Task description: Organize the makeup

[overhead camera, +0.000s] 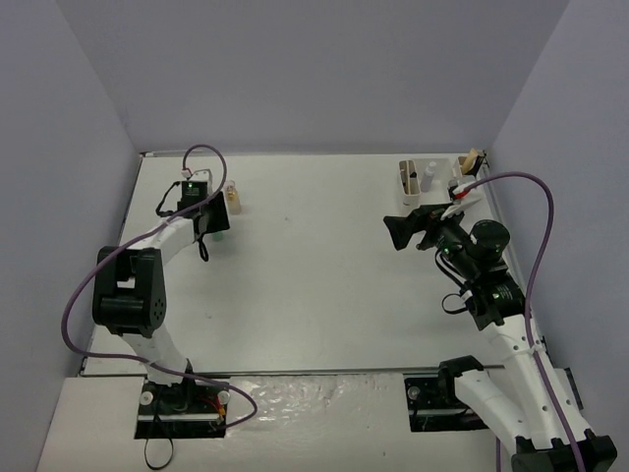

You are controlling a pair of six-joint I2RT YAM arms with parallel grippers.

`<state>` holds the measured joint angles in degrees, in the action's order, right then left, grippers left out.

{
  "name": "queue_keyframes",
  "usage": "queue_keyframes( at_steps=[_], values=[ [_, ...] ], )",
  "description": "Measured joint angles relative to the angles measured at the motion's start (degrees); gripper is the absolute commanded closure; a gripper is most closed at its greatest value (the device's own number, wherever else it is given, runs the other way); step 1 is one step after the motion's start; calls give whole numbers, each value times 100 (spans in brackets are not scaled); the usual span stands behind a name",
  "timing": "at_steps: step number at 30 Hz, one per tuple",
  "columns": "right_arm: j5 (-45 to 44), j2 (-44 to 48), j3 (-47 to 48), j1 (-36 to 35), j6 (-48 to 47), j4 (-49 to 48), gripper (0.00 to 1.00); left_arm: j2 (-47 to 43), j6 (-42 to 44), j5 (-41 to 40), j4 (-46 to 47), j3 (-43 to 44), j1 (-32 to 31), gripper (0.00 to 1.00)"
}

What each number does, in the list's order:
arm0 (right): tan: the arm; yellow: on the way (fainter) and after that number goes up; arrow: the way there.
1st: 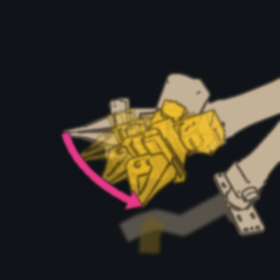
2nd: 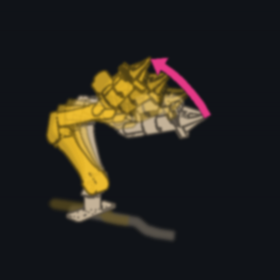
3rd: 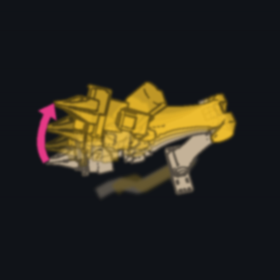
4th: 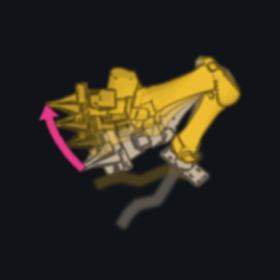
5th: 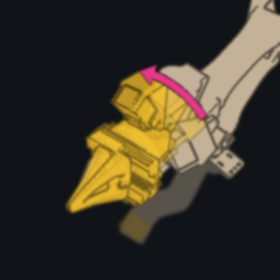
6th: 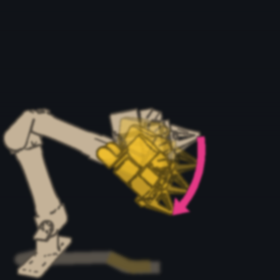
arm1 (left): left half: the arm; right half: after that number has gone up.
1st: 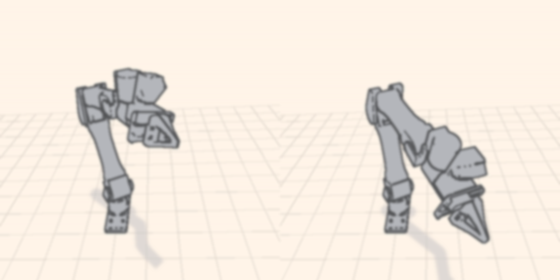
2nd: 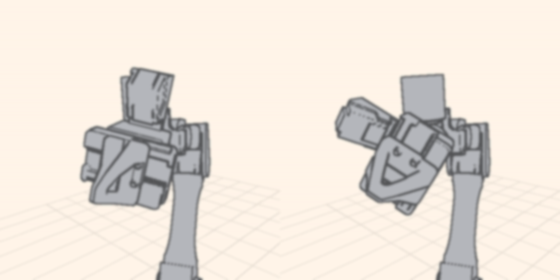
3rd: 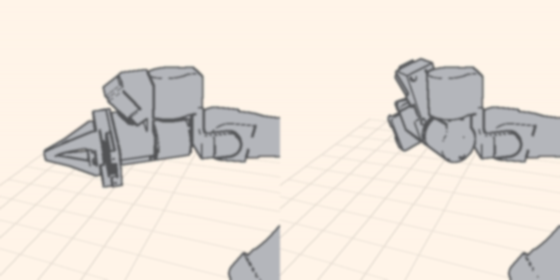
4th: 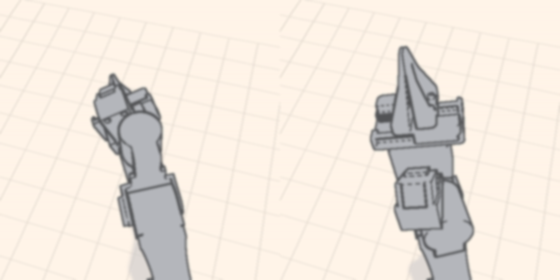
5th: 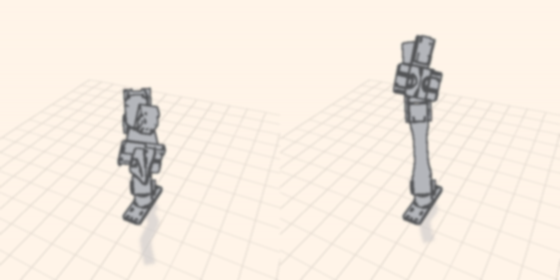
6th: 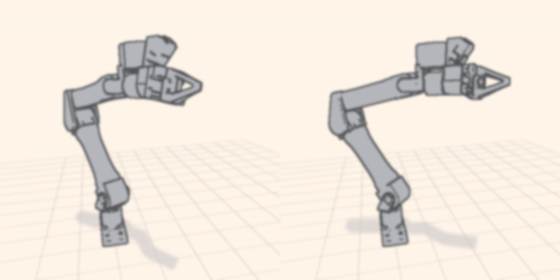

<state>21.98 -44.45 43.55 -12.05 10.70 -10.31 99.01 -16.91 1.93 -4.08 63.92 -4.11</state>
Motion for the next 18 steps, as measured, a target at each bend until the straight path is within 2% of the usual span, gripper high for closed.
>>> queue_keyframes(
  at_steps=[4, 8, 10, 18],
  values=[
    [0, 16, -1, 0, 0, 29, 0, 49, 16, -23, 125, -2, -52, 72],
    [0, 16, -3, 0, -2, 40, 0, 1, 54, -86, 237, -34, -163, 96],
    [0, 18, -5, 0, -1, 45, 0, -61, 92, -122, 256, -94, -281, 100],
    [-9, 232, -7, 0, 0, 180, 0, -306, 169, -245, 248, -153, -1158, 100]
  ],
)
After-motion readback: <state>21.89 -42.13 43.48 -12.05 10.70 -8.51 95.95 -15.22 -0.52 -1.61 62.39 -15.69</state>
